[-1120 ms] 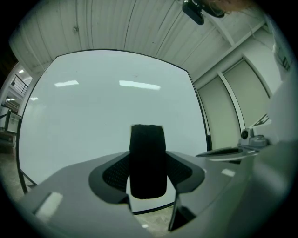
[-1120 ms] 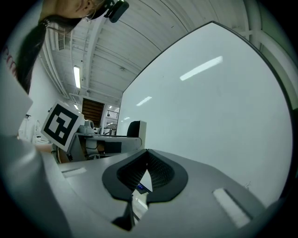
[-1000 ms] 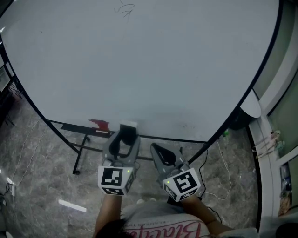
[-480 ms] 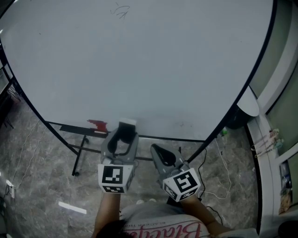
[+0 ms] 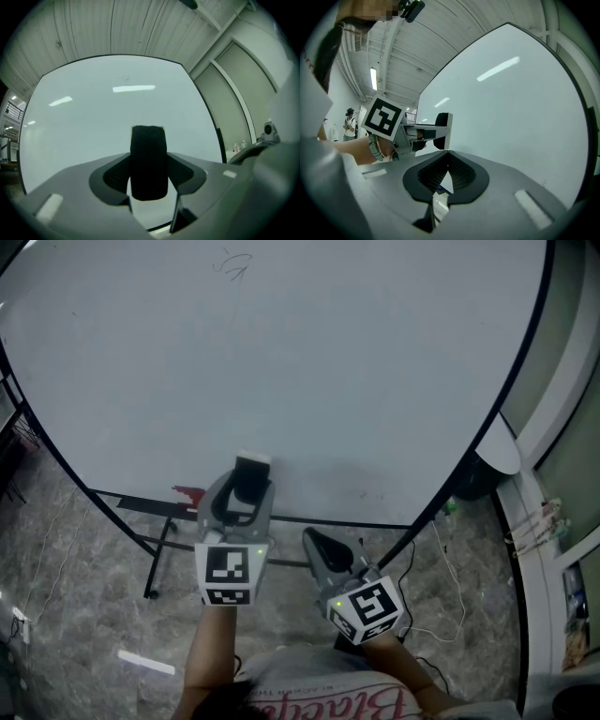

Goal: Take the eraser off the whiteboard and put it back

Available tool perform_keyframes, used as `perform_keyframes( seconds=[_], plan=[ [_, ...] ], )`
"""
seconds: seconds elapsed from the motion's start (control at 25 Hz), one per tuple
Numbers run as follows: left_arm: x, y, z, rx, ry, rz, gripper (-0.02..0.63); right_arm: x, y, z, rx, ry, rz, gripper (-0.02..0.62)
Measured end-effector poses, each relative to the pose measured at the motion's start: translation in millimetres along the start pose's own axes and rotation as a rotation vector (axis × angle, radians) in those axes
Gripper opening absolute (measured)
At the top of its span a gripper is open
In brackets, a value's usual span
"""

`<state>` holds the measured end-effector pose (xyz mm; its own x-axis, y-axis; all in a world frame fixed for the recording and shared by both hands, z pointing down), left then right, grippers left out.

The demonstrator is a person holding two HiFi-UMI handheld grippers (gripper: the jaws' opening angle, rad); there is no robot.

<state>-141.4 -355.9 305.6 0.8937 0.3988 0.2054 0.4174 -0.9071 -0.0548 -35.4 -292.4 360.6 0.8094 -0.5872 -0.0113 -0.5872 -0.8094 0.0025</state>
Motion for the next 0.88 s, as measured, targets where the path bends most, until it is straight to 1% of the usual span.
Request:
perform_keyframes(
  seconds=[0.2,0.44,0.64,0.88],
  plan=[
    [-14.3,25.2,7.0,-0.012,0.049,0.026,0.225,7.1,4.5,0.8,0.005,0.0,-0.009,0.002],
    [-29.7,52.8,10.4,-0.01,0.006,0.036,0.225,14.0,8.9,1.4,0.006,-0.002,-0.023,0.002],
    [-36.7,70.0,11.6,-0.011,0.014,0.04,0.225,21.0,10.1,2.1,0.011,-0.004,-0.044,0.002],
    [-39.2,75.5,13.0,-0.014,0.004,0.049,0.225,24.6,10.2,-0.6,0.0,-0.007,-0.052,0.002]
  ],
)
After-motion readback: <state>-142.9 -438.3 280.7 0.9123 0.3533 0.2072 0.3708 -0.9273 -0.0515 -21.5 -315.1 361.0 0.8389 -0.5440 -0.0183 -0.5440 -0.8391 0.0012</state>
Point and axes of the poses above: the fingertips, and each gripper's own axes: y forward along the fingers, x to its right, z out of its top, the point moved 2 cm from there along -y, backward along the fingers, and after that the axes turned 8 degrees about -z, right-handed, at the moved point
